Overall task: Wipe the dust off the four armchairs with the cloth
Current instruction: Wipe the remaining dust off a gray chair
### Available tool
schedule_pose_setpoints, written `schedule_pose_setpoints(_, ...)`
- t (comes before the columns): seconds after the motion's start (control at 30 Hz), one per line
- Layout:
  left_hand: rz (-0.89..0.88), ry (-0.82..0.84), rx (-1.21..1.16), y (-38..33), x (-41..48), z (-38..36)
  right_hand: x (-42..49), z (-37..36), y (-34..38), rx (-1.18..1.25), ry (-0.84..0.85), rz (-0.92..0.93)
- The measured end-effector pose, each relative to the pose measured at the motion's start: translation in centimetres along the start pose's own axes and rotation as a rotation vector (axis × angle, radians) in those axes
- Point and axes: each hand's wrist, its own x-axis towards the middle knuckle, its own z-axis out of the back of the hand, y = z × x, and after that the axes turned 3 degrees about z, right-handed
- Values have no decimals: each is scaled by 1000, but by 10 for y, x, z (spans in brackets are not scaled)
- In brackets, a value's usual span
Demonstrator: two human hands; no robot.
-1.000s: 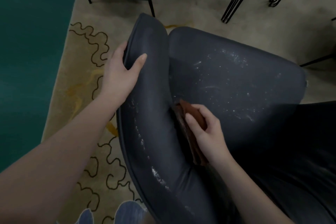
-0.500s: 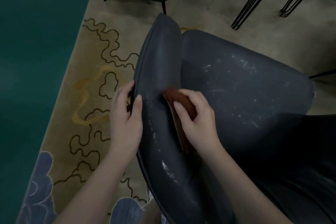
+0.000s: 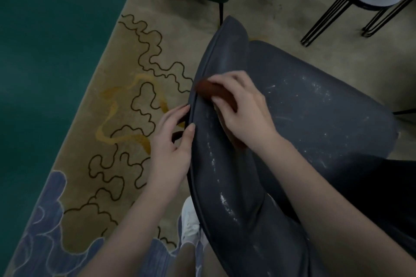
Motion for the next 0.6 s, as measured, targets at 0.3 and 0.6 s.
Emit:
schedule_pose_setpoints(0.3,-5,39,-28,15,-11,8,-53,13,3,63,132,85)
schedule_pose_setpoints(0.6,21,30,-155,21,-23,10,-23,-2,7,-38,133,186)
